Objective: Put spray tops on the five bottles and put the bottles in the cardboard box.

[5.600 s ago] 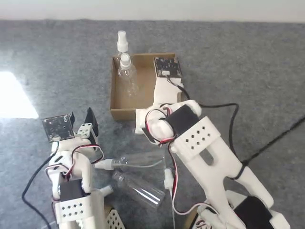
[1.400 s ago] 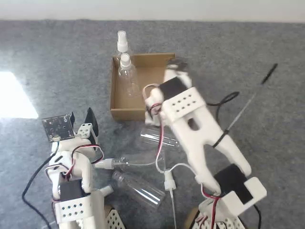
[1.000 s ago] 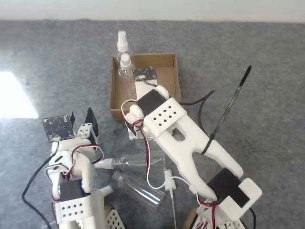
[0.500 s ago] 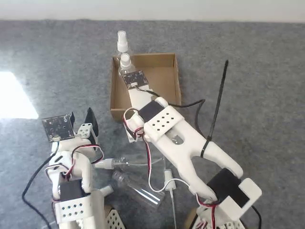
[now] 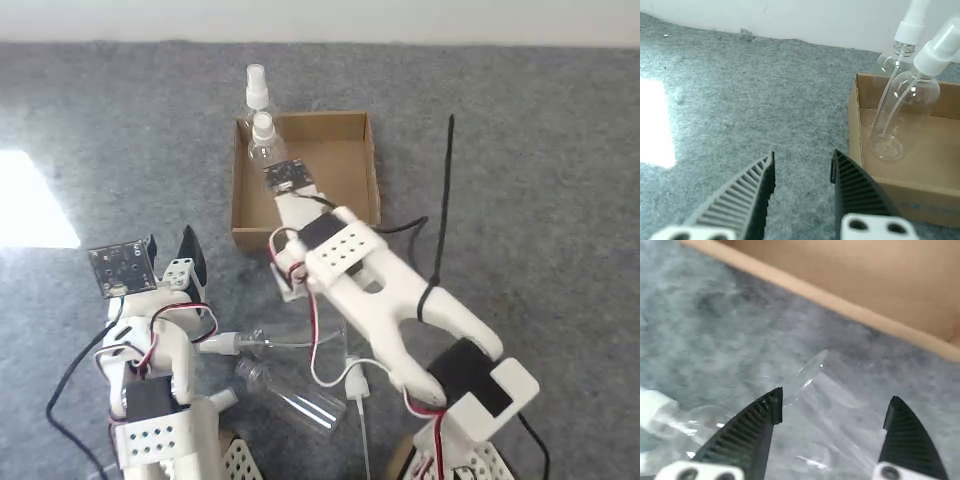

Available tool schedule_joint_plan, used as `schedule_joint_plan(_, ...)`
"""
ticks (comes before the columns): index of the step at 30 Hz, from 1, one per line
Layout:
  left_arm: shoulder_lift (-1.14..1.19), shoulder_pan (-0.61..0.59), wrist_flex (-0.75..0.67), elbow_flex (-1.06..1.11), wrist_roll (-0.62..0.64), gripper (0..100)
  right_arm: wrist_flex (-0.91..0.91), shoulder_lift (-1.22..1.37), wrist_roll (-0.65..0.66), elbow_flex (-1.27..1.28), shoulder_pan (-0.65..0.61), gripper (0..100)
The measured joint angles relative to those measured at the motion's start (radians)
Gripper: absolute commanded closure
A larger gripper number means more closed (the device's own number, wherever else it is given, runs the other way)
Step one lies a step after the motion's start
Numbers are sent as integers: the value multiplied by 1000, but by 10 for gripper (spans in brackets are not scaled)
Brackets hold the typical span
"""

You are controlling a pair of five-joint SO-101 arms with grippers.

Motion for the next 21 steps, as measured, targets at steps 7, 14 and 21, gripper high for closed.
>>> schedule_joint_plan(7, 0, 0, 0, 0, 0, 826, 98, -23, 84, 2, 94, 712)
schedule_joint_plan(14, 0, 0, 0, 0, 0, 826, 161, -74, 143, 2, 206, 712)
schedule_joint_plan(21, 0, 0, 0, 0, 0, 826, 161, -74, 193, 2, 345, 712)
